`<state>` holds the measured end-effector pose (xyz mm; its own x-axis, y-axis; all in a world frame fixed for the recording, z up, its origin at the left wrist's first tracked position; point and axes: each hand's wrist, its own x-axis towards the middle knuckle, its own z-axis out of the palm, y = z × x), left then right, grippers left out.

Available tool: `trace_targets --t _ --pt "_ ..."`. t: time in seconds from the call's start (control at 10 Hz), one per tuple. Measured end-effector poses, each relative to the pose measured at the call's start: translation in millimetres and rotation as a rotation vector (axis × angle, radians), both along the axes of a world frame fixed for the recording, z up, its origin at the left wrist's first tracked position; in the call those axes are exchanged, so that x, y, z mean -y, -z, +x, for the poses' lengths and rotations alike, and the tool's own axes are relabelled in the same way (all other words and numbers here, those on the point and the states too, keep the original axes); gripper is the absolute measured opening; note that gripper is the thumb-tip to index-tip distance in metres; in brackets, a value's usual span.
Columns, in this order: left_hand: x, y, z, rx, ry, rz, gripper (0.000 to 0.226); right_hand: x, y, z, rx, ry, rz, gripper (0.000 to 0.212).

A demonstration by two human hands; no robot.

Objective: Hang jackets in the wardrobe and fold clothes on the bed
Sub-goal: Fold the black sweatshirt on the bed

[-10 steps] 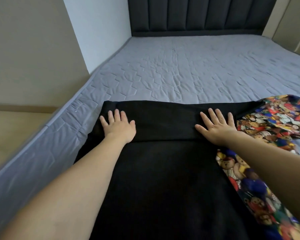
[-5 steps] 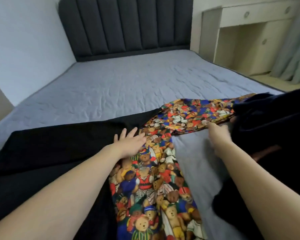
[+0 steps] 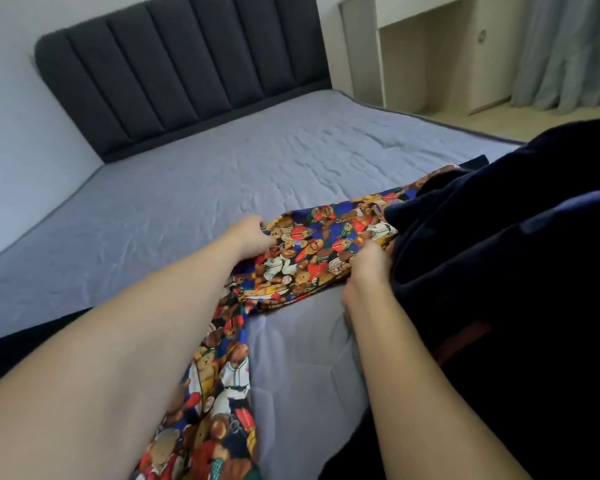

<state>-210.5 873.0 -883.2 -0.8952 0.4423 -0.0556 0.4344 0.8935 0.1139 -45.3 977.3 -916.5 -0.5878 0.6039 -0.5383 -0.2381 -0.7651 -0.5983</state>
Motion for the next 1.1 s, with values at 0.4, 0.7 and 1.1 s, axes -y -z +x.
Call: trace_targets --t 0.4,0.7,1.1 --pt "-24 84 3 -0.105 0.389 -0.208 0.067 -1 8 -9 -0.054 0.118 0.025 0.032" --pt "-41 73 -6 0.132 0.314 -0.244 0.06 7 7 -5 -0.122 0.242 0.158 0.065" --pt "-34 85 5 -0.061 0.467 -0.317 0.058 -38 -12 -55 1.048 -0.297 1.322 0.043"
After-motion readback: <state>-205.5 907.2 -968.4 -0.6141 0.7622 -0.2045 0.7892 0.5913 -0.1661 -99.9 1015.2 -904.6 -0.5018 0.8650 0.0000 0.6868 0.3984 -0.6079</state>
